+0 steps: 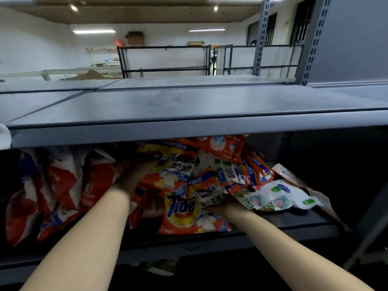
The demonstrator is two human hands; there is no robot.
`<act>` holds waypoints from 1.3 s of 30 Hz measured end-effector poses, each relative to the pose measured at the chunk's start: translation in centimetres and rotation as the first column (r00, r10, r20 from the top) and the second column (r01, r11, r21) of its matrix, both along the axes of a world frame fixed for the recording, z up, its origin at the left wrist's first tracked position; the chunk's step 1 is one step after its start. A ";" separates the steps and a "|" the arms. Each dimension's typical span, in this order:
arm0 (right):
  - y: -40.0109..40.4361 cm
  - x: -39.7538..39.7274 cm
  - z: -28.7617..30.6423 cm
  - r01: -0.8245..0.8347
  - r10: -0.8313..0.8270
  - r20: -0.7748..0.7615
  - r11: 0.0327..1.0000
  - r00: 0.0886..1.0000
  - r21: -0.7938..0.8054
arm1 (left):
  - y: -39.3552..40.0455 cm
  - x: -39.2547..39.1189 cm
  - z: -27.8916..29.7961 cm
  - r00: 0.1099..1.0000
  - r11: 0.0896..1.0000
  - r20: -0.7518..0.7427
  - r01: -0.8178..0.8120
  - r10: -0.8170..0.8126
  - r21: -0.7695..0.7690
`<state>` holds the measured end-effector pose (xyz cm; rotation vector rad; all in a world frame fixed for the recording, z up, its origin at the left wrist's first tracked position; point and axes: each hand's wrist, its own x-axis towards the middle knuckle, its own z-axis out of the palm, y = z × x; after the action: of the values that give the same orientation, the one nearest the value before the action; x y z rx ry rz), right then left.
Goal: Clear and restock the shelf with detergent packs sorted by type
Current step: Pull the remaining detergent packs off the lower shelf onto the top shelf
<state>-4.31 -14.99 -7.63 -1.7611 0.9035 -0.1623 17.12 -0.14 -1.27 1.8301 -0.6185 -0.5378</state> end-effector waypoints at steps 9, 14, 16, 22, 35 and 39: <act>4.0 -3.7 2.1 0.261 -0.292 -0.130 0.941 0.947 -0.213 | -0.9 -0.9 0.4 0.993 0.990 0.072 -0.099 0.092 0.097; 5.4 -6.3 3.4 0.450 -0.471 -0.079 0.872 0.879 -0.195 | -0.6 -3.7 1.0 0.963 0.987 0.251 -0.128 0.100 0.097; 6.1 -7.0 4.1 0.494 -0.526 -0.070 0.830 0.848 -0.261 | 0.4 -5.0 1.2 0.909 0.973 0.395 -0.196 0.133 0.123; 8.4 -10.5 3.6 0.663 -0.684 0.084 0.659 0.724 -0.354 | 2.4 -7.2 0.6 0.822 0.948 0.516 -0.312 0.240 0.057; 8.4 -19.5 4.8 0.882 -0.789 0.412 0.338 0.455 -0.327 | 1.6 -14.8 1.9 0.835 0.970 0.494 -0.215 0.243 -0.114; 7.0 -24.2 6.3 0.890 -0.795 0.466 0.193 0.388 -0.413 | -0.1 -19.8 2.1 0.812 0.968 0.534 -0.144 0.234 -0.204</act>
<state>-28.47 -8.03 -1.30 -1.5118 1.8101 -1.5023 -2.68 -0.27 0.80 1.8717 -0.8241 0.1967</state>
